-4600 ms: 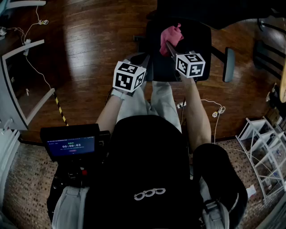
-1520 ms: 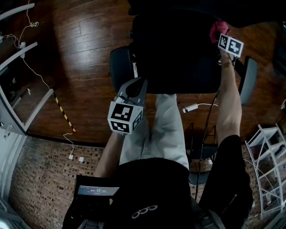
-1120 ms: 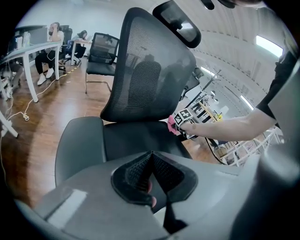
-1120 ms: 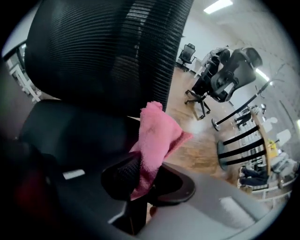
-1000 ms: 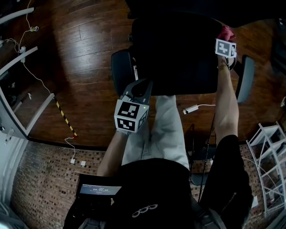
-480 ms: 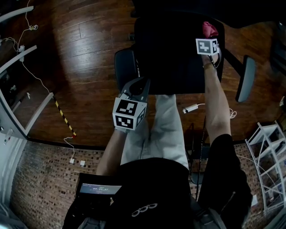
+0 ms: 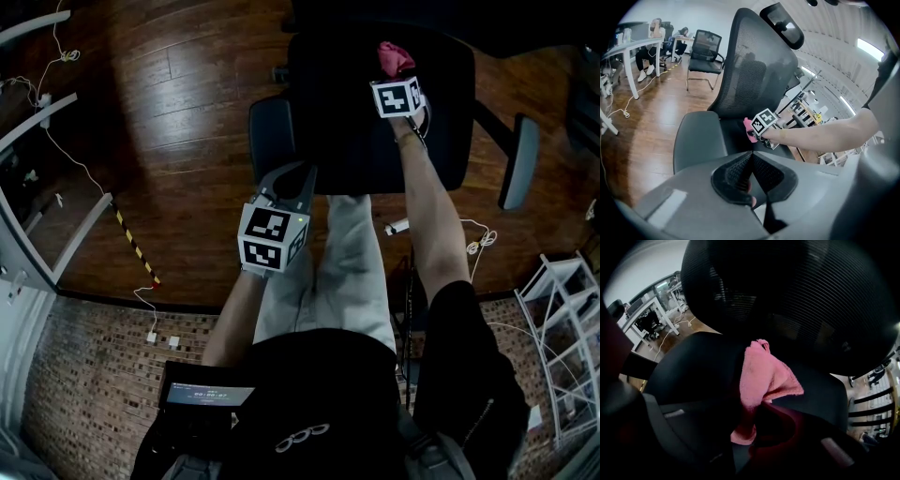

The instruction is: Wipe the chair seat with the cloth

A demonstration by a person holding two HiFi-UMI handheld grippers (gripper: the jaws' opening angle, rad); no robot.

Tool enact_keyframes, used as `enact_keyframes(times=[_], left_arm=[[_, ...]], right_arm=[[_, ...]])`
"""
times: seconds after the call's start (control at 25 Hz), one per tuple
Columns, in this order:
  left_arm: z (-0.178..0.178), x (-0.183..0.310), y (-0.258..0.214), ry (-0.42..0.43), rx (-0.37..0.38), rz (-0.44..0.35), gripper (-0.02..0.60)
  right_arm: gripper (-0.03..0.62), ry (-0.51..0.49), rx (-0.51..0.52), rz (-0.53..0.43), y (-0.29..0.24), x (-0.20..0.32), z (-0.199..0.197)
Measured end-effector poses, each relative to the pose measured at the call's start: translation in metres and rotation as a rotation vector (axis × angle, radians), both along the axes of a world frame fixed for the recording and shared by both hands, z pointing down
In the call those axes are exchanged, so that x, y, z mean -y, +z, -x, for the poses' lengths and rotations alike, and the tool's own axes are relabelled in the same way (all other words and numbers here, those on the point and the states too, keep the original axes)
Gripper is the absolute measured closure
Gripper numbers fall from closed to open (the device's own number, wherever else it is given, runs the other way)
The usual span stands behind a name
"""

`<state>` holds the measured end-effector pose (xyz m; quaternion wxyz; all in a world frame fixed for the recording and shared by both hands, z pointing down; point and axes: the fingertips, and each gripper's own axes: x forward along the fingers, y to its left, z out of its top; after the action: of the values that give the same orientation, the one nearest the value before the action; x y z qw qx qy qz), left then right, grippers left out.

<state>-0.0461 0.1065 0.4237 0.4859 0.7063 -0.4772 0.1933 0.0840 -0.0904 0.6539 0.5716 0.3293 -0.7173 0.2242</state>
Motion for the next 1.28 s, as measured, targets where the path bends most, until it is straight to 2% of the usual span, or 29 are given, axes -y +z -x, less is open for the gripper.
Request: enact_keyframes(times=[0.24,0.44,0.76,1.0,1.16,1.28], left_arm=[[0.0,-0.01,0.003,-0.002,0.001,0.002,0.588],[0.017,-0.017,0.002,-0.004,0.002,0.005,0.588],[0.022,-0.031,0.004,-0.002,0.003,0.011,0.588],[0.02,-0.036,0.005,0.025,0.014,0.014,0.588],[0.019,-0.034,0.005,0.039,0.031,0.013,0.588],[0.018,-0.032,0.005,0.044,0.04,0.012,0.588]], right_arm=[[0.528,-0.04,0.089,0.031,-0.003,-0.031,0.048],[0.528,-0.061,0.172,0.06,-0.014,-0.053,0.098],[0.528,-0.122,0.325,0.109,-0.031,-0.089,0.151],[0.528,-0.14,0.541,0.208,-0.054,-0.122,0.193],[0.527,-0.154,0.579,0.262,-0.05,-0.137,0.199],[0.528,-0.104,0.584,0.262,-0.045,-0.127,0.185]])
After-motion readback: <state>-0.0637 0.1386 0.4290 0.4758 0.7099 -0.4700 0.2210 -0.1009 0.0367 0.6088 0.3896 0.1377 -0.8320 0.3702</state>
